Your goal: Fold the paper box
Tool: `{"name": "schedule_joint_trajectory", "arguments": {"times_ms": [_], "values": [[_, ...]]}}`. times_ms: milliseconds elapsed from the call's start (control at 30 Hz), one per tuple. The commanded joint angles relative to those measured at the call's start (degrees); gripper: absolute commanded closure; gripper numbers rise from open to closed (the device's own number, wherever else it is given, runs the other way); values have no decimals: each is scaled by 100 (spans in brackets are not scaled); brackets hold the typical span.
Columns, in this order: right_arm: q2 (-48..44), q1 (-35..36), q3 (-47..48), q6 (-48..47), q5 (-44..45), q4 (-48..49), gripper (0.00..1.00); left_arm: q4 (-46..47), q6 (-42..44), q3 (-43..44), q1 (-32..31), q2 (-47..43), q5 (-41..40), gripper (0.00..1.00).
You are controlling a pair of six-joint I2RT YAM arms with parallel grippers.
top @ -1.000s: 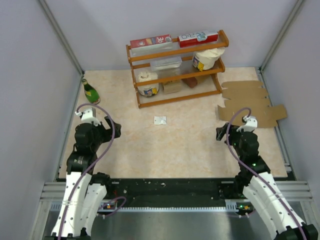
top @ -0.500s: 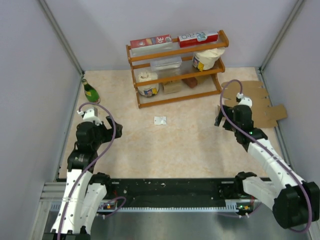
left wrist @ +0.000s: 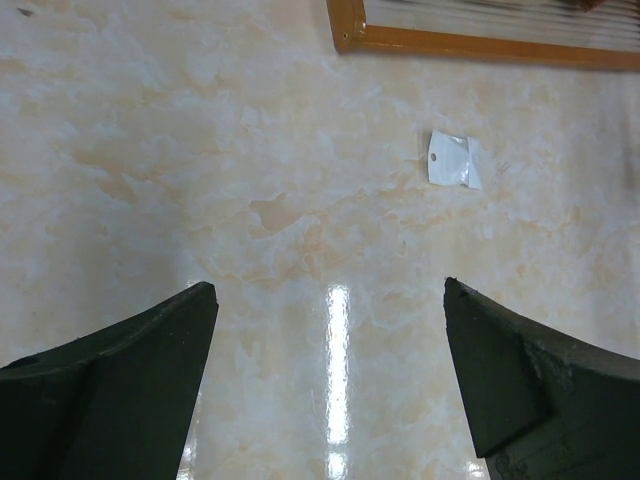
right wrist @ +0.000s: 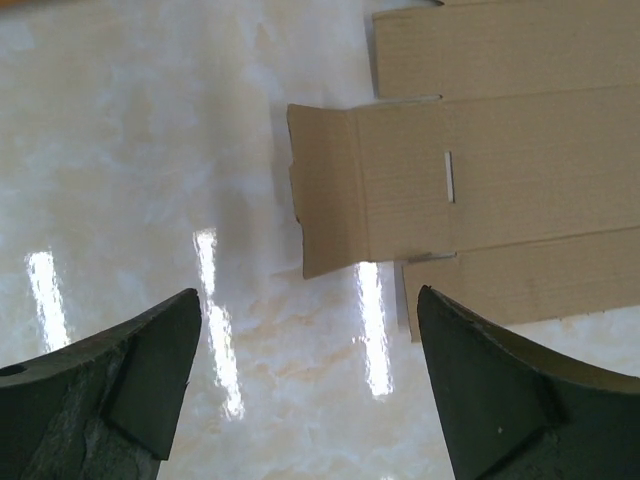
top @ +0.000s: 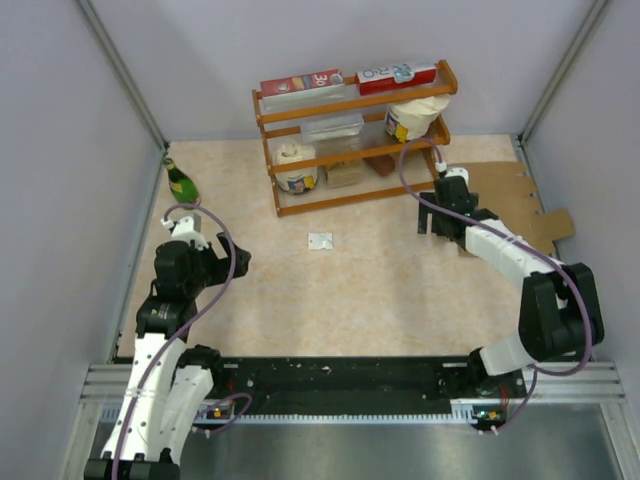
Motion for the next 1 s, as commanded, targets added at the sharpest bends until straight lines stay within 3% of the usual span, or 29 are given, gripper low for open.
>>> {"name": "schedule_joint_trajectory", "arguments": {"times_ms": [0, 300, 733, 967], "values": [[642, 226, 543, -339, 477, 338, 15, 232, 62, -2, -26, -88, 157, 2], [1944, 385, 1387, -630, 995, 400, 43, 74, 132, 77, -299, -176, -159, 2], [2639, 393, 1704, -726, 1566, 216, 50, -14, 159, 103, -501, -167, -387, 3], [2736, 393, 1722, -805, 1690, 207, 60, 21, 159, 86, -501, -150, -370, 2]]}}
